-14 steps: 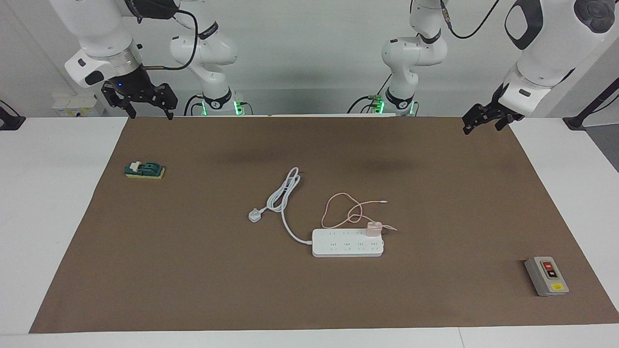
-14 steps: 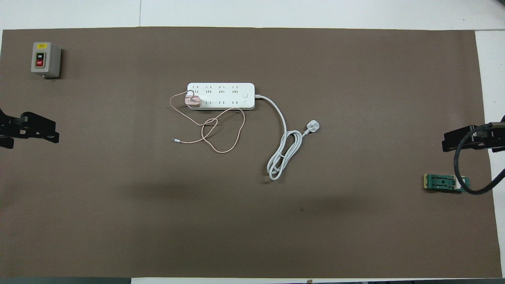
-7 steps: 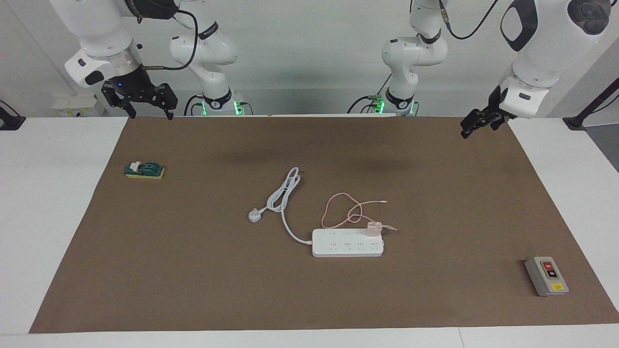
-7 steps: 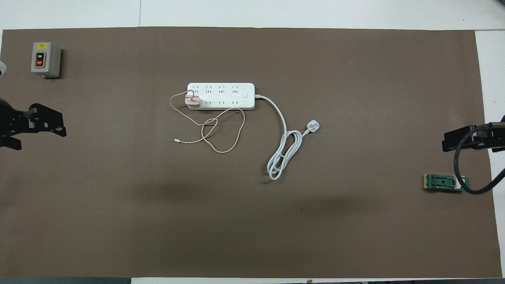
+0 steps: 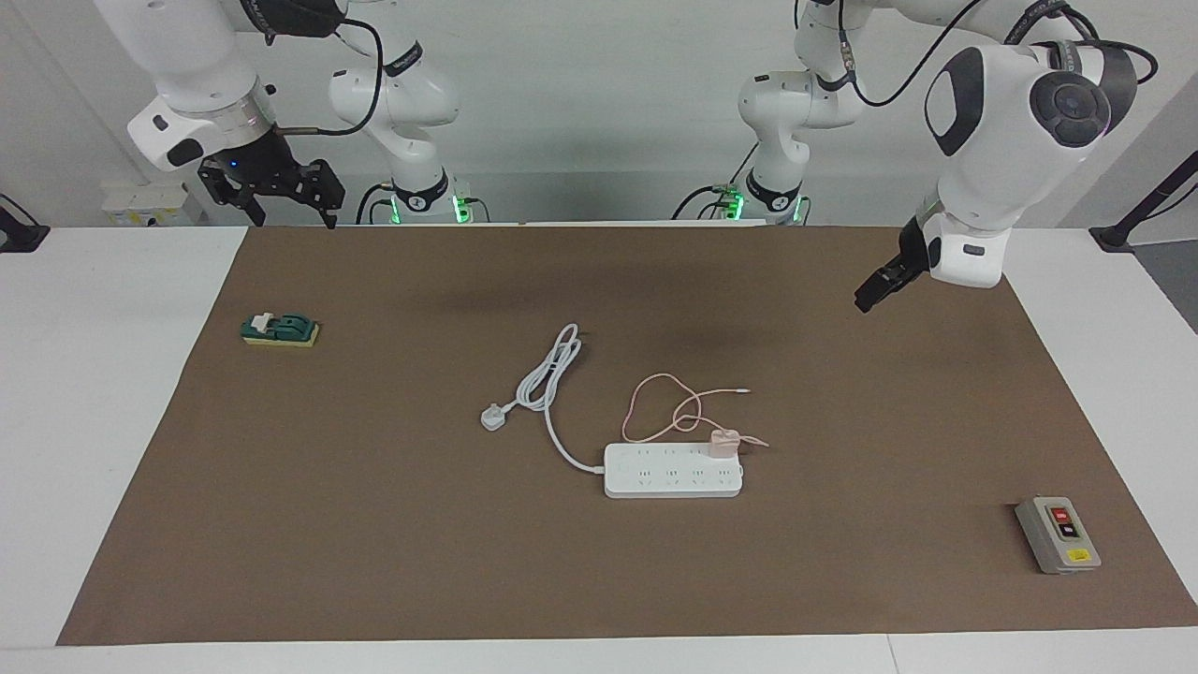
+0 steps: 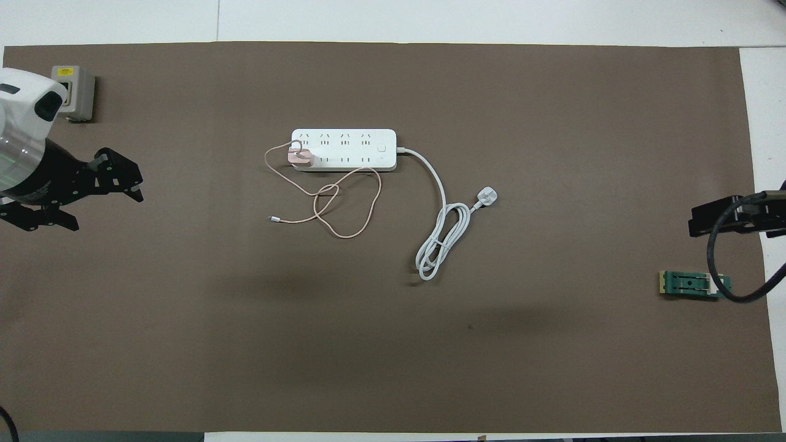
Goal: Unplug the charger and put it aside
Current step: 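Move the left gripper toward the pink charger while the right gripper approaches the strip, then grasp the pink charger with the left gripper while the right gripper holds the strip, then pull the pink charger out and carry it toward the switch box with the left gripper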
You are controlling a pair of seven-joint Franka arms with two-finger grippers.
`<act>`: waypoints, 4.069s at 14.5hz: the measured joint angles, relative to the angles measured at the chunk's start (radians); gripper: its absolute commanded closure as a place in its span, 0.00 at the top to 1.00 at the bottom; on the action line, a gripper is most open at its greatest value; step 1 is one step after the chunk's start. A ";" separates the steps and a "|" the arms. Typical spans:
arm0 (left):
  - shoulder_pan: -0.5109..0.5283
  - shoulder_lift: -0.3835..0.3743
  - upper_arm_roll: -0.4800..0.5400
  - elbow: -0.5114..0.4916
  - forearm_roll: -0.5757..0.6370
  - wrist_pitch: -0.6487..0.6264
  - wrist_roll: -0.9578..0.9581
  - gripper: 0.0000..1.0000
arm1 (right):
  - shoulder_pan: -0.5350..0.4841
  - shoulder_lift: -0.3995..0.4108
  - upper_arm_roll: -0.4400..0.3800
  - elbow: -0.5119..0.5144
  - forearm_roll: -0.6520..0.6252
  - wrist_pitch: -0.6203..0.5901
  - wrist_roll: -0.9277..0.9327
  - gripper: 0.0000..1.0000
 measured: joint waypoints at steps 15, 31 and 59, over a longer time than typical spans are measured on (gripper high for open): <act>-0.194 0.486 0.091 0.451 -0.034 0.170 -0.983 1.00 | 0.014 0.059 0.135 -0.194 0.076 0.309 0.385 1.00; -0.340 0.309 0.098 -0.083 -0.036 0.609 -1.104 1.00 | 0.337 0.576 0.187 -0.009 0.210 0.899 1.487 1.00; -0.366 0.313 0.110 -0.145 -0.033 0.765 -1.113 0.00 | 0.346 0.989 0.179 0.433 0.405 0.907 1.596 0.37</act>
